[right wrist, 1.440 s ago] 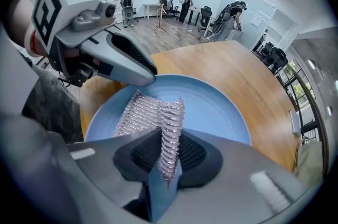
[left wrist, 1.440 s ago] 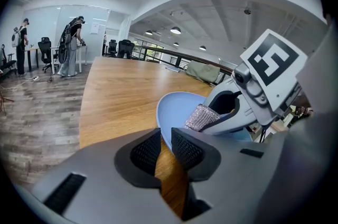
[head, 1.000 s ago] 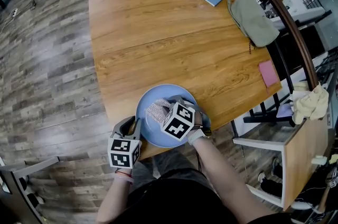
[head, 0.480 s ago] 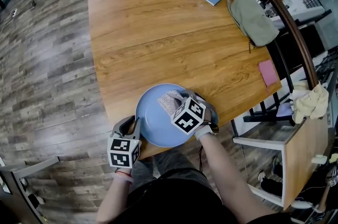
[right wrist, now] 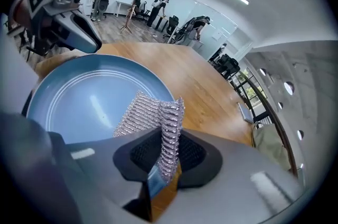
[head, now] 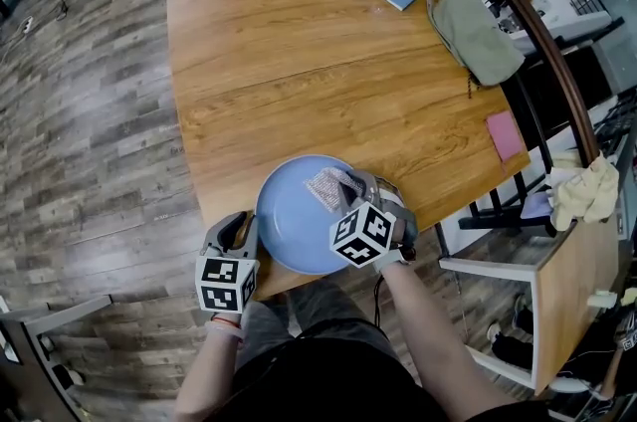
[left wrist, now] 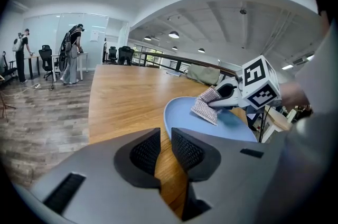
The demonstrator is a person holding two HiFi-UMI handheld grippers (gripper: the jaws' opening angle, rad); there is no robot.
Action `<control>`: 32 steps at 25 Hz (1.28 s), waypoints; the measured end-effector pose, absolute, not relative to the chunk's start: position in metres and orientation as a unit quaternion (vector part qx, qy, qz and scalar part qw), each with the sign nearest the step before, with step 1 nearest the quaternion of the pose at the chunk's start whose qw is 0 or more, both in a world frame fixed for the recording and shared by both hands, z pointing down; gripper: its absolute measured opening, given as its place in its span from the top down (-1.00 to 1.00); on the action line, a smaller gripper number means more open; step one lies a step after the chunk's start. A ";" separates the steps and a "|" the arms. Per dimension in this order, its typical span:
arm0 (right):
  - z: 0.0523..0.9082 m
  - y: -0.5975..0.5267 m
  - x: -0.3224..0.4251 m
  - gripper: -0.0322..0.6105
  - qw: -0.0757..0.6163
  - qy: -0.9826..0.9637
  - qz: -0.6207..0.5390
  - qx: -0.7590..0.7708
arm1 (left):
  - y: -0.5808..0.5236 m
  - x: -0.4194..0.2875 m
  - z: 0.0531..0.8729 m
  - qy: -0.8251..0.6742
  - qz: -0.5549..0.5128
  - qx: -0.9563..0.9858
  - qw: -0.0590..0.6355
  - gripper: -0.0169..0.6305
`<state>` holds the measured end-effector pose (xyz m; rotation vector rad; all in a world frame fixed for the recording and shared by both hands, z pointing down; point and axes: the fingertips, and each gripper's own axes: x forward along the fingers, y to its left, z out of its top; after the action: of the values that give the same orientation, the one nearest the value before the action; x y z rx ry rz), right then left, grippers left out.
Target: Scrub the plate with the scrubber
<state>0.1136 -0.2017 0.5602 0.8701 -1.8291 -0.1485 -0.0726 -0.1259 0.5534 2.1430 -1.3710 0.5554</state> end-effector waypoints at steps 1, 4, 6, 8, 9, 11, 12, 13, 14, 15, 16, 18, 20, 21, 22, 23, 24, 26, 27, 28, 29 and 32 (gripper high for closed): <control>0.556 -0.201 0.116 0.65 0.517 -0.769 -0.055 0.372 | -0.127 -0.077 0.553 -0.511 0.206 0.792 0.263 0.77; 0.541 -0.195 0.126 0.65 0.463 -0.787 0.003 0.408 | -0.129 -0.093 0.553 -0.521 0.209 0.786 0.257 0.77; 0.529 -0.190 0.132 0.65 0.416 -0.798 0.047 0.433 | -0.129 -0.107 0.550 -0.535 0.206 0.778 0.256 0.90; 0.517 -0.185 0.137 0.65 0.372 -0.807 0.077 0.452 | -0.128 -0.118 0.547 -0.544 0.199 0.775 0.254 0.96; 0.513 -0.183 0.139 0.65 0.351 -0.811 0.088 0.460 | -0.126 -0.121 0.547 -0.544 0.195 0.776 0.253 0.96; 0.507 -0.175 0.144 0.65 0.311 -0.817 0.111 0.473 | -0.122 -0.124 0.544 -0.541 0.186 0.782 0.248 0.96; 0.503 -0.172 0.146 0.65 0.291 -0.818 0.123 0.480 | -0.120 -0.125 0.541 -0.539 0.180 0.786 0.244 0.96; 0.500 -0.168 0.147 0.65 0.270 -0.819 0.136 0.487 | -0.119 -0.126 0.537 -0.537 0.172 0.790 0.239 0.96; 0.496 -0.165 0.147 0.65 0.250 -0.820 0.146 0.493 | -0.119 -0.126 0.532 -0.536 0.164 0.795 0.231 0.96; 0.491 -0.161 0.147 0.65 0.229 -0.822 0.154 0.498 | -0.119 -0.128 0.526 -0.537 0.155 0.799 0.222 0.96; 0.486 -0.157 0.146 0.65 0.210 -0.824 0.159 0.502 | -0.118 -0.128 0.520 -0.539 0.145 0.802 0.213 0.96; 0.473 -0.148 0.146 0.65 0.177 -0.828 0.159 0.508 | -0.117 -0.129 0.503 -0.545 0.123 0.806 0.196 0.96; 0.454 -0.141 0.144 0.65 0.145 -0.833 0.149 0.514 | -0.117 -0.131 0.483 -0.548 0.095 0.811 0.184 0.96; 0.443 -0.138 0.142 0.65 0.127 -0.835 0.142 0.516 | -0.118 -0.132 0.473 -0.548 0.081 0.813 0.178 0.96; 0.433 -0.134 0.141 0.65 0.110 -0.837 0.135 0.519 | -0.119 -0.133 0.463 -0.547 0.068 0.816 0.172 0.96; 0.423 -0.131 0.140 0.65 0.097 -0.837 0.128 0.523 | -0.118 -0.133 0.454 -0.545 0.057 0.819 0.166 0.96; 0.414 -0.126 0.141 0.65 0.086 -0.836 0.122 0.527 | -0.117 -0.132 0.445 -0.542 0.047 0.823 0.161 0.96; 0.398 -0.117 0.144 0.65 0.071 -0.832 0.110 0.538 | -0.112 -0.127 0.429 -0.532 0.031 0.833 0.152 0.96; 0.392 -0.112 0.146 0.65 0.064 -0.830 0.106 0.544 | -0.109 -0.125 0.421 -0.526 0.025 0.837 0.147 0.96; 0.386 -0.106 0.147 0.65 0.058 -0.828 0.101 0.549 | -0.106 -0.123 0.415 -0.523 0.020 0.840 0.142 0.96; 0.380 -0.101 0.148 0.65 0.053 -0.825 0.097 0.555 | -0.103 -0.123 0.409 -0.520 0.015 0.842 0.139 0.96; 0.367 -0.088 0.154 0.65 0.050 -0.814 0.075 0.574 | -0.097 -0.123 0.396 -0.518 -0.001 0.845 0.138 0.96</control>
<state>0.1540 -0.0879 0.3672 1.7476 -2.4799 0.2269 -0.1226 -0.0973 0.3956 2.4431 -1.4972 -0.0040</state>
